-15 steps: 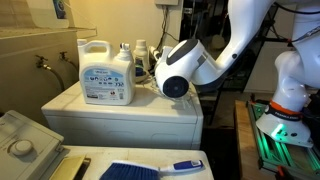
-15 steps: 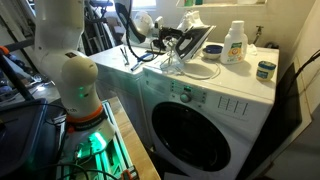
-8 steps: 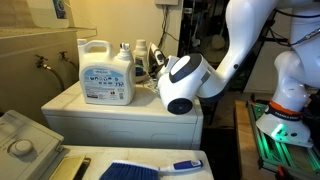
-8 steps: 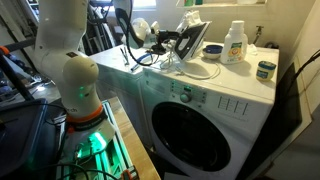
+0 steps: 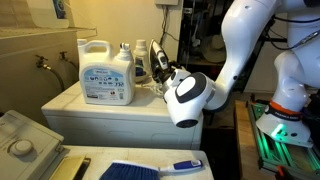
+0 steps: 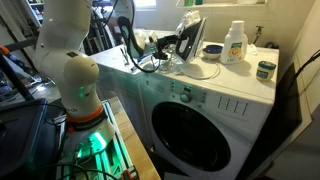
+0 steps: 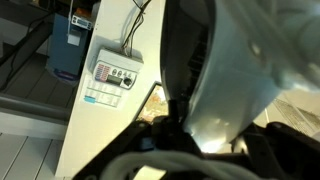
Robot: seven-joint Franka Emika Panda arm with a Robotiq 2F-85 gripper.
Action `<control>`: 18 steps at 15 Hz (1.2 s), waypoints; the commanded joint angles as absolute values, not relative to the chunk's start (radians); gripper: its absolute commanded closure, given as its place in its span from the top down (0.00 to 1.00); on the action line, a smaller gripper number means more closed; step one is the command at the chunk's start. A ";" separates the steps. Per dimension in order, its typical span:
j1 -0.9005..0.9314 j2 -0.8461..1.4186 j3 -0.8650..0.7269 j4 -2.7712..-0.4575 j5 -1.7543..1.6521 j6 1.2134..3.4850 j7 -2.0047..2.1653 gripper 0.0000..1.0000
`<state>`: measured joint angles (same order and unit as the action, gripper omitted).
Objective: Put the iron in an upright position
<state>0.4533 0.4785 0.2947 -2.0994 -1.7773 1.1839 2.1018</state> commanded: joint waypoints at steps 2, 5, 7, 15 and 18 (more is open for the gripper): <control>0.435 0.486 0.317 -2.096 -1.785 1.170 2.105 0.41; 0.431 0.491 0.323 -2.093 -1.775 1.180 2.122 0.16; 0.436 0.515 0.326 -2.078 -1.766 1.154 2.160 0.16; 0.446 0.570 0.355 -2.036 -1.713 1.127 2.369 0.16; 0.443 0.586 0.363 -2.022 -1.672 1.120 2.397 0.16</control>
<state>0.4483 0.5320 0.3478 -2.0419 -1.7275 1.1303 2.3411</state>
